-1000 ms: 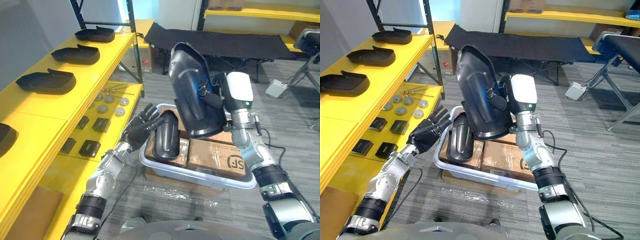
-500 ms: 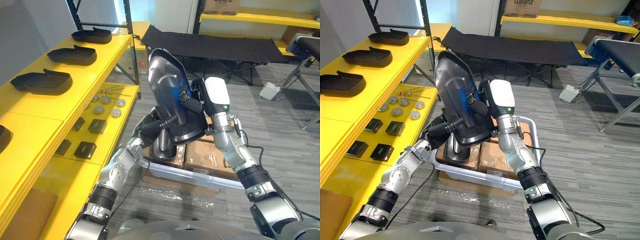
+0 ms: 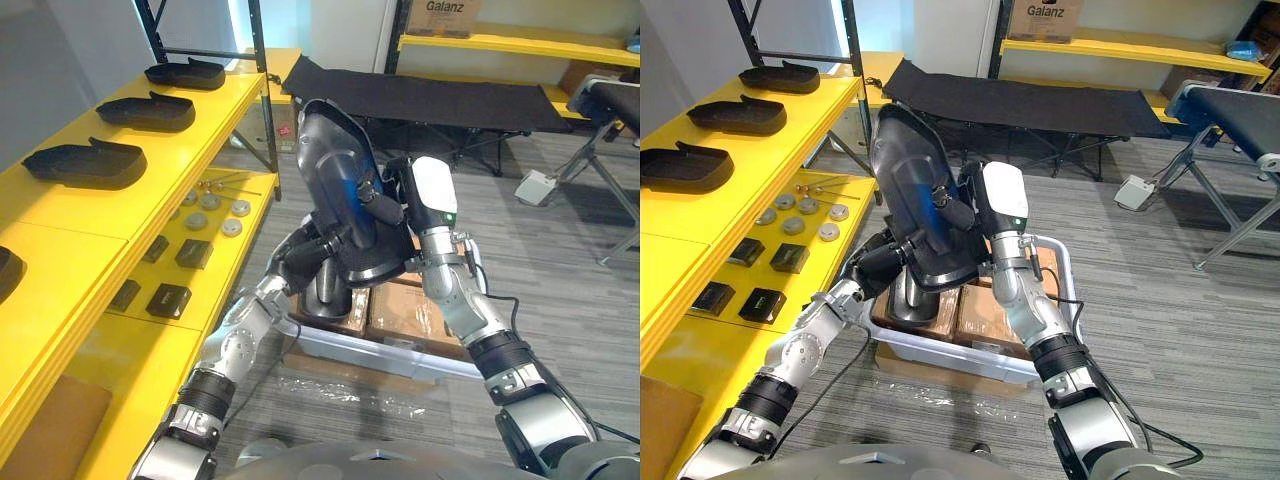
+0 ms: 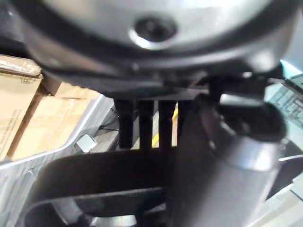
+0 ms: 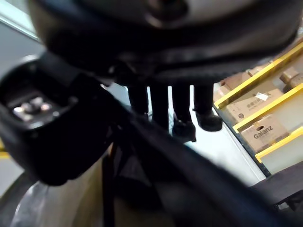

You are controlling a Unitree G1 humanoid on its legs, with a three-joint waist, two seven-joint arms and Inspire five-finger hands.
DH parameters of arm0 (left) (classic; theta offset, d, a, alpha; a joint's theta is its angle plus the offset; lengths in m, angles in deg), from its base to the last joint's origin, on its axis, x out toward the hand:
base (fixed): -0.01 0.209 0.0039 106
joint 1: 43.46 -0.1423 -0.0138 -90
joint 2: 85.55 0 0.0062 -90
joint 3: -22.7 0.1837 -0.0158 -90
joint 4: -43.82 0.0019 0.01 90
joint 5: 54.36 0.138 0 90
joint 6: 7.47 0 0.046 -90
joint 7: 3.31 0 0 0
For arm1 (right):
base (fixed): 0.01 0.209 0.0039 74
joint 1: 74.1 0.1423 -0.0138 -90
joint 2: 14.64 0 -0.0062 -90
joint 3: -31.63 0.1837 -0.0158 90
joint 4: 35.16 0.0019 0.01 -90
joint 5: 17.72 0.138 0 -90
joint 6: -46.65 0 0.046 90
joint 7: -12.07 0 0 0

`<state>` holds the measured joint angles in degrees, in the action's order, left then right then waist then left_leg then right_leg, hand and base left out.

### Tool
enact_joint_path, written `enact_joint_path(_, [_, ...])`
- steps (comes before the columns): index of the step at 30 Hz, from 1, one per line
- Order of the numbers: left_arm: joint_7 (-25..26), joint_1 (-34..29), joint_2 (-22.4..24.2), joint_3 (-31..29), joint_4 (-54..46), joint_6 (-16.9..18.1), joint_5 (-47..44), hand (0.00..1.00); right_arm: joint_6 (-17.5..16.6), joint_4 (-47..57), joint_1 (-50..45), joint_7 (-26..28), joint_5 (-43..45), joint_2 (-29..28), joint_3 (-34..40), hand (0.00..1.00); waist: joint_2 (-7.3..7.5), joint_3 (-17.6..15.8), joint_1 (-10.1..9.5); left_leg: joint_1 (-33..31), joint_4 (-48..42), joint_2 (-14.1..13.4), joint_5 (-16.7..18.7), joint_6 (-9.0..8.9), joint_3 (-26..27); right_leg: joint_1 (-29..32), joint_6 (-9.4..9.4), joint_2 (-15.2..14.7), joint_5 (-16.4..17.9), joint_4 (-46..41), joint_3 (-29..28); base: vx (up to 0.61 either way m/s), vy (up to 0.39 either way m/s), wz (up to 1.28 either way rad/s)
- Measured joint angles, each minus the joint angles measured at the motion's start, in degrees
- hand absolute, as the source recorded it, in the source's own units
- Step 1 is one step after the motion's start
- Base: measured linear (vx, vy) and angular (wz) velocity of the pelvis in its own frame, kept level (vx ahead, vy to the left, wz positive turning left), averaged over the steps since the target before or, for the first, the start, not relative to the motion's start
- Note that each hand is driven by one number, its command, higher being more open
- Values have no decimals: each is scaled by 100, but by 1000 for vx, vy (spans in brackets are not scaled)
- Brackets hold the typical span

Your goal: Walk over and take three plastic housings, then place them on the shelf

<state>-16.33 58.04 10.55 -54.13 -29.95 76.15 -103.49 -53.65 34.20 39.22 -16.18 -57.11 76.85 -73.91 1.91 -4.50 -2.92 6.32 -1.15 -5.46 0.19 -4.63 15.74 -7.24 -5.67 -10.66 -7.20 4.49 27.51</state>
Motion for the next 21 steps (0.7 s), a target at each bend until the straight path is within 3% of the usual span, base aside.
enact_joint_path(10, [202,59,23,47,255,302,195,0,145,-53,0,-314,223,-224,-102,0,143,31,-8,-2,-3,-11,-4,-4,0,2,3,8,-1,2,0,0,0,0])
enact_joint_path(17, [375,57,122,53,220,558,253,0,129,-51,-20,-366,454,-314,-120,0,153,26,12,-6,0,-9,-3,-5,7,12,2,11,-1,0,11,0,0,0])
enact_joint_path(18, [409,55,131,53,207,604,258,0,129,-51,-21,-373,493,-358,-114,100,153,26,13,-7,0,-8,-3,-5,7,12,2,10,-1,0,13,0,0,0])
enact_joint_path(21, [721,-3,287,-28,3,792,636,0,129,-7,-108,-509,747,-482,-63,100,153,26,4,-22,0,-7,4,-12,-8,18,1,10,1,0,48,0,0,1])
